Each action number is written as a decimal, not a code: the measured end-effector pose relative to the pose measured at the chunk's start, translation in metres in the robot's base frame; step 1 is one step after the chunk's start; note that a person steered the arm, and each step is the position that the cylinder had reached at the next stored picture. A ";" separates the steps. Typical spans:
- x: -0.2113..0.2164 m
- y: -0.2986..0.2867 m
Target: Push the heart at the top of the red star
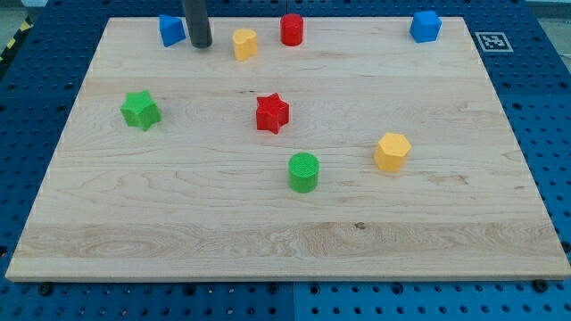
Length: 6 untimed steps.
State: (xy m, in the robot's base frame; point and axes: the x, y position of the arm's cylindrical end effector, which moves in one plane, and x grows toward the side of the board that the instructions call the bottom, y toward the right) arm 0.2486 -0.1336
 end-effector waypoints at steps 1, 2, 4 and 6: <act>-0.003 0.009; -0.003 0.025; -0.002 0.048; 0.026 0.060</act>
